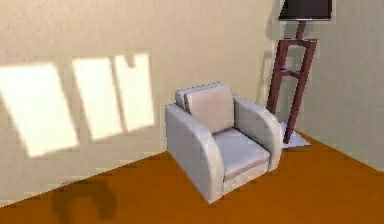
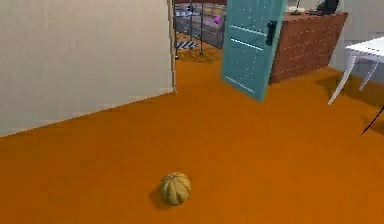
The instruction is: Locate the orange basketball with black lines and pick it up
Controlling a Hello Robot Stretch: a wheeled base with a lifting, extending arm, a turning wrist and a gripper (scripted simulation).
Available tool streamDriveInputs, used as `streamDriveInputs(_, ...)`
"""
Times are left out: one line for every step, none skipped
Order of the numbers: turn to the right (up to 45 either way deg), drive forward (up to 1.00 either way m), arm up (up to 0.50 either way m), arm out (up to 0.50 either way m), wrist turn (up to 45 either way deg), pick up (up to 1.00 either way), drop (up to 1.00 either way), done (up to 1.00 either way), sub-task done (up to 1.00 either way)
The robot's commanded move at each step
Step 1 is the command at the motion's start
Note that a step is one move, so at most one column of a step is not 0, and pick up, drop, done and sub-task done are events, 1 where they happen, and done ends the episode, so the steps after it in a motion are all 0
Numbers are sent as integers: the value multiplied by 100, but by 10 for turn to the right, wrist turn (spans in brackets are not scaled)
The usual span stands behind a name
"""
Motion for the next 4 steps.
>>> streamDriveInputs(450,0,0,0,0,0,0,0,0)
streamDriveInputs(330,0,0,0,0,0,0,0,0)
streamDriveInputs(0,55,0,0,0,0,0,0,0)
streamDriveInputs(-450,0,0,0,0,0,0,0,0)
